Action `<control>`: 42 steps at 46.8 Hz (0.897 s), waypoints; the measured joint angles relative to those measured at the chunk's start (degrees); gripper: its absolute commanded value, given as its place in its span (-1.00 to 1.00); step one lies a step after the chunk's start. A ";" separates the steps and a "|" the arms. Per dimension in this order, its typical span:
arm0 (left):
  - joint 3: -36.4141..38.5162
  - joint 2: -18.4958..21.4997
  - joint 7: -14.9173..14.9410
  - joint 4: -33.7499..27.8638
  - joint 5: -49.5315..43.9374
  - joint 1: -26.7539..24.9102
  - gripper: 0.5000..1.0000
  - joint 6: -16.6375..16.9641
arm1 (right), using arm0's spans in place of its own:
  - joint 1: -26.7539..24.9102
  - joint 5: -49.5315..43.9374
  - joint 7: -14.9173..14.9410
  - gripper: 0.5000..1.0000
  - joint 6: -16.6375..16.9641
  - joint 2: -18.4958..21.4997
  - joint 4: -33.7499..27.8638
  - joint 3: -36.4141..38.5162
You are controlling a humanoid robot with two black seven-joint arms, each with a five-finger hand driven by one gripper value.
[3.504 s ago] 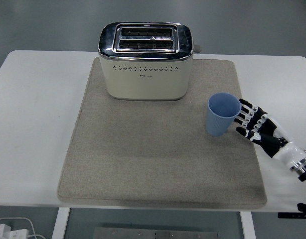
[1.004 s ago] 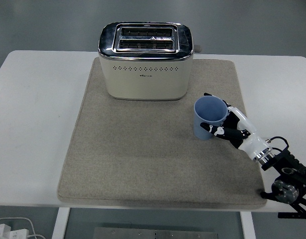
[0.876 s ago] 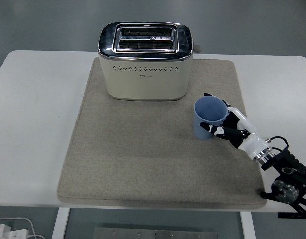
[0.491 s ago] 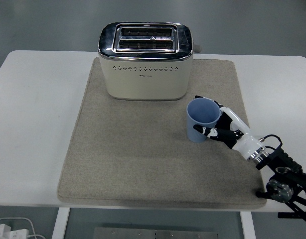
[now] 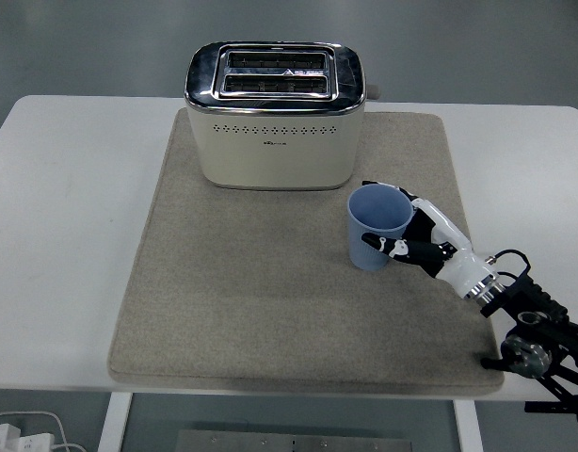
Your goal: Put the water cup in front of the bread machine
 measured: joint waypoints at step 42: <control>0.00 0.00 0.00 -0.10 0.03 0.00 1.00 -0.06 | 9.25 0.84 0.00 -1.00 -4.13 7.79 -2.34 -5.02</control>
